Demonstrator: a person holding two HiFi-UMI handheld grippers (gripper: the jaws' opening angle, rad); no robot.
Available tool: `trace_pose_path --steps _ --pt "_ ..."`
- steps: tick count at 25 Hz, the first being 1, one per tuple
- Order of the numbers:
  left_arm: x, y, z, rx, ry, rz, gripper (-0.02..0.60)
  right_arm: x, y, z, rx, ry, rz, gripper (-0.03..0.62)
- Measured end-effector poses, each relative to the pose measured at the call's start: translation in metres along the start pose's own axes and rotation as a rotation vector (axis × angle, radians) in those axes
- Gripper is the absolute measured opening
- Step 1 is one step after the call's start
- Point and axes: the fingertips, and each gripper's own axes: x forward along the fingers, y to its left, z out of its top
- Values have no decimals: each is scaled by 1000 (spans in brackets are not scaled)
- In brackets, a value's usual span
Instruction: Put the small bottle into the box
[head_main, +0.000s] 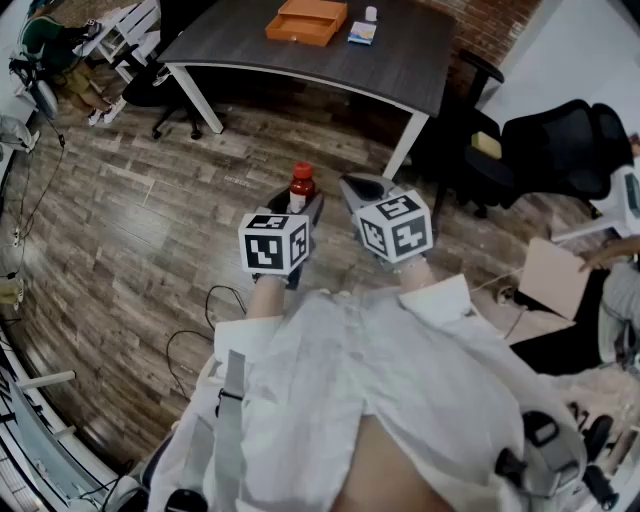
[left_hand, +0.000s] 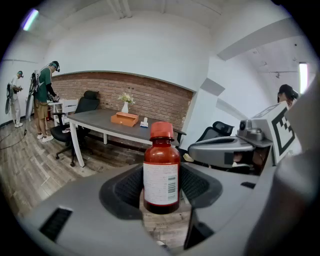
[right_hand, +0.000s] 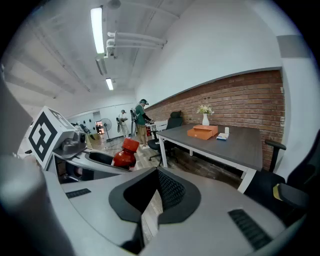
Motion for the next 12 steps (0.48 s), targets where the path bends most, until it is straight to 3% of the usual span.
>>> trace_pose_path --steps 12 --pt "10 6 -6 6 30 -10 219 14 5 -14 12 43 15 3"
